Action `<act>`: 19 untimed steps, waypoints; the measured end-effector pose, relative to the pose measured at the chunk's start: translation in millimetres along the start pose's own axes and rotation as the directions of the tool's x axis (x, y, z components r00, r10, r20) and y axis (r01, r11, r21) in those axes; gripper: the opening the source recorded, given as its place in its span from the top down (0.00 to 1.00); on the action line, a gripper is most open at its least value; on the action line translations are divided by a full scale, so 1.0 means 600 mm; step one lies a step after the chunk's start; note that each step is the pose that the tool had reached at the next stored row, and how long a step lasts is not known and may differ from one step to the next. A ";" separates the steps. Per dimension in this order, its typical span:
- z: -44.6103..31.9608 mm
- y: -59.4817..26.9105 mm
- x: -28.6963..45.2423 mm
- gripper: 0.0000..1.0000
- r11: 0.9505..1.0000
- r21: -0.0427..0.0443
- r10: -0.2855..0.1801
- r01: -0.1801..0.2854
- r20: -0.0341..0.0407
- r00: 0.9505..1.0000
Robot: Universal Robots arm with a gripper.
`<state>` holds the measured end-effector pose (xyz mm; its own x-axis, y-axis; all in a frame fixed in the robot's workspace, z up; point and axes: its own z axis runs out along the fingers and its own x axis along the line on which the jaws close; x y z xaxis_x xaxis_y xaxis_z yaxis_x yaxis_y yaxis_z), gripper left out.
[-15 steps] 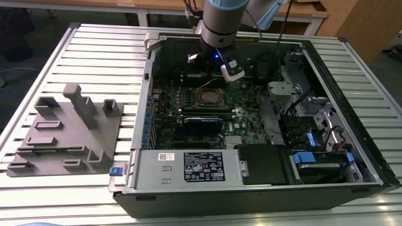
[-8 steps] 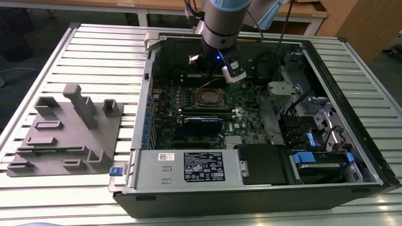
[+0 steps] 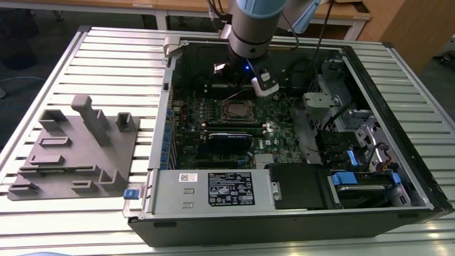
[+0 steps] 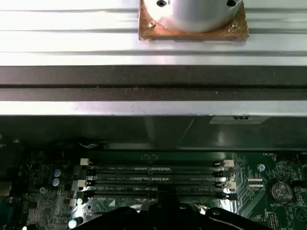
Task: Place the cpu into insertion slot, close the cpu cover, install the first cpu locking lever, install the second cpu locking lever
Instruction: 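Install the first cpu locking lever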
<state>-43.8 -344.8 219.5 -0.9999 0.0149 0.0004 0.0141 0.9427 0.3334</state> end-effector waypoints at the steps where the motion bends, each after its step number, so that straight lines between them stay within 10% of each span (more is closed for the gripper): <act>1: 0.000 -0.001 0.000 0.89 1.000 -0.008 0.000 0.000 0.000 1.000; 10: -0.003 -0.012 0.000 0.89 1.000 -0.016 -0.001 0.001 0.002 1.000; 19: 0.004 -0.021 0.000 0.89 0.999 -0.042 -0.004 0.005 0.013 1.000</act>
<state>-43.8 -355.6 212.9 -0.9998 0.0150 -0.0133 0.0090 0.9279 0.3727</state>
